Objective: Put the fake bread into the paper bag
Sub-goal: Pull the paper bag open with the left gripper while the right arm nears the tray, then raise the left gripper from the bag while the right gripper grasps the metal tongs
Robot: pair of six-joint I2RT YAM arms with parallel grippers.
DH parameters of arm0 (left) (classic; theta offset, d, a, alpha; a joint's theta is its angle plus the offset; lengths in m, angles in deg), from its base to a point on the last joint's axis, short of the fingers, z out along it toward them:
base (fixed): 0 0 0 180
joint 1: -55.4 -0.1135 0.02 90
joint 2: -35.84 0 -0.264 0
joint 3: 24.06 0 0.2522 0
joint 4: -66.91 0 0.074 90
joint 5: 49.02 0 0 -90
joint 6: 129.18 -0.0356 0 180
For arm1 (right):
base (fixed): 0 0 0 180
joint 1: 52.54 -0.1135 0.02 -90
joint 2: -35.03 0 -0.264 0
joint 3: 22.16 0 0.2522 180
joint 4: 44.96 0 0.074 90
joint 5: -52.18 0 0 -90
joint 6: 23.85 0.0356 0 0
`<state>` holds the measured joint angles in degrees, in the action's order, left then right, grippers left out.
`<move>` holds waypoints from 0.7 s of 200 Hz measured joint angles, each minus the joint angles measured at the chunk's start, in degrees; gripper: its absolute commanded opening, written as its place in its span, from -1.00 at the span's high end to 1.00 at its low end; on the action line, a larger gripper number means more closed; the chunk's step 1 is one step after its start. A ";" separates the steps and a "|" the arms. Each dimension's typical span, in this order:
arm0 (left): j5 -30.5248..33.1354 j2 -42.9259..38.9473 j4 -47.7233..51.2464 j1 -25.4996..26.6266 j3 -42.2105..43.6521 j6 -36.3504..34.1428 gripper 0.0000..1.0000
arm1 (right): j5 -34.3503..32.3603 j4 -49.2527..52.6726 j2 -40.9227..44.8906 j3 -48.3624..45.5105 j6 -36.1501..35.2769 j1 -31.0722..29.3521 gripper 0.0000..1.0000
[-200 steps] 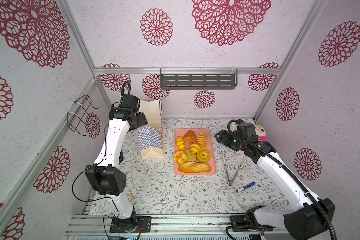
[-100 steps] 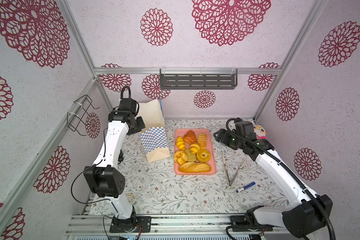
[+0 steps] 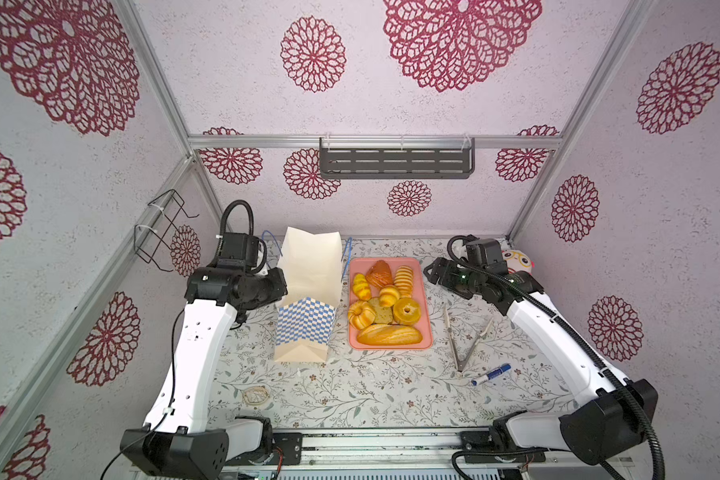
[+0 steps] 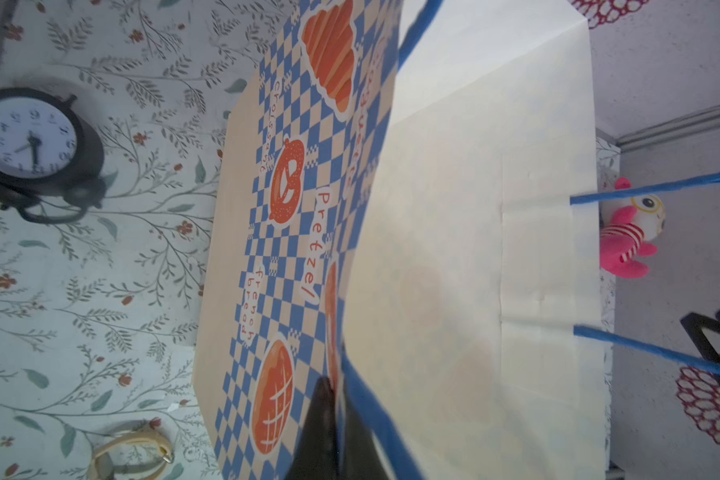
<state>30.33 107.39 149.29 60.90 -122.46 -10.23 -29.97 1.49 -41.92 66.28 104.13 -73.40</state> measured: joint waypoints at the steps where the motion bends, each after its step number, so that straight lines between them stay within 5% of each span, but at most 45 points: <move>1: -0.31 -0.42 0.04 0.02 0.42 0.09 1.00 | 0.00 0.07 -0.02 0.07 -0.04 0.00 -0.68; 62: -5.79 -13.62 0.46 0.42 12.85 3.02 1.00 | 0.42 1.97 -0.74 1.95 -1.42 -0.09 -0.68; 91: -4.96 -14.01 0.98 0.42 13.40 3.78 0.42 | 0.26 3.23 -0.74 1.97 -1.68 -0.09 -0.72; 140: -1.46 -13.05 1.57 0.42 10.78 4.79 0.14 | -1.88 6.75 -0.33 0.96 -2.19 -0.11 -0.92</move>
<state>28.86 94.34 150.86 61.32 -111.68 -5.45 -31.85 8.24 -42.25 67.24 101.94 -73.51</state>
